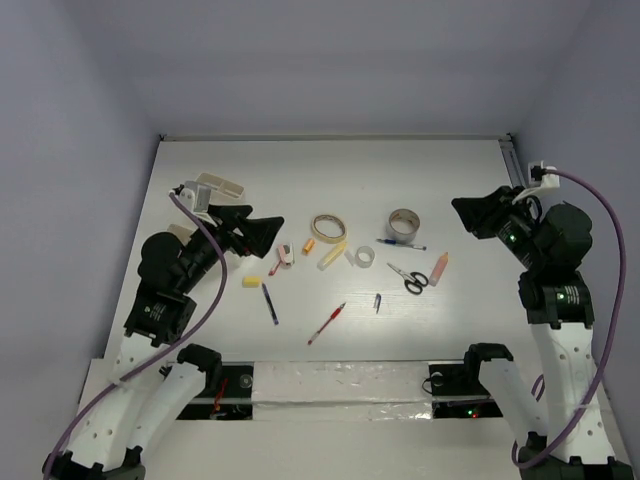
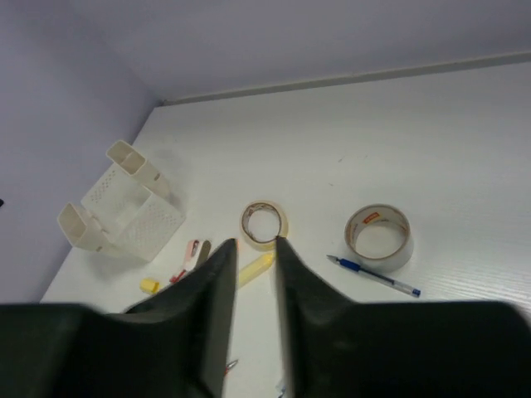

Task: Sort the stationery into containers
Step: Pick up the stationery from the center of the board.

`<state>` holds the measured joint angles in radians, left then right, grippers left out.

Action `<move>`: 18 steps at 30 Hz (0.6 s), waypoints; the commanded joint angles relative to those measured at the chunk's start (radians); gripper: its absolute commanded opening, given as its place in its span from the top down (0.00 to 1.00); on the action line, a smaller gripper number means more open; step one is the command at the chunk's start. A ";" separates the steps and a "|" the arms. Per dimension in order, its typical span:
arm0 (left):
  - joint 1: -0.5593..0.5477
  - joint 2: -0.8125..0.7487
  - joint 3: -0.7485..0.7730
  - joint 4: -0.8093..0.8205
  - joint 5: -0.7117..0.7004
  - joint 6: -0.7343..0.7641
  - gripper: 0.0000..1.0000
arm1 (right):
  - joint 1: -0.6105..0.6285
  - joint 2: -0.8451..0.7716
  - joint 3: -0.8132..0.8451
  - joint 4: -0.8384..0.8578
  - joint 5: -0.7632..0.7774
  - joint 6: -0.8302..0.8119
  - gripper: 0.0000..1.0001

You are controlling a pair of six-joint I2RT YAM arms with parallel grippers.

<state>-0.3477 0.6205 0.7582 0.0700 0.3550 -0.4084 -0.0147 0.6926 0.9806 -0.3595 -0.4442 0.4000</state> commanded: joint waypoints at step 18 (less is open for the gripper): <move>-0.005 -0.191 -0.091 -0.236 -0.226 0.103 0.01 | 0.257 0.455 0.035 0.022 0.410 -0.036 0.88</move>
<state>-0.3473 0.4526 0.6823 -0.1566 0.1677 -0.2962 0.1986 1.0626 0.9806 -0.3367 -0.2295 0.3874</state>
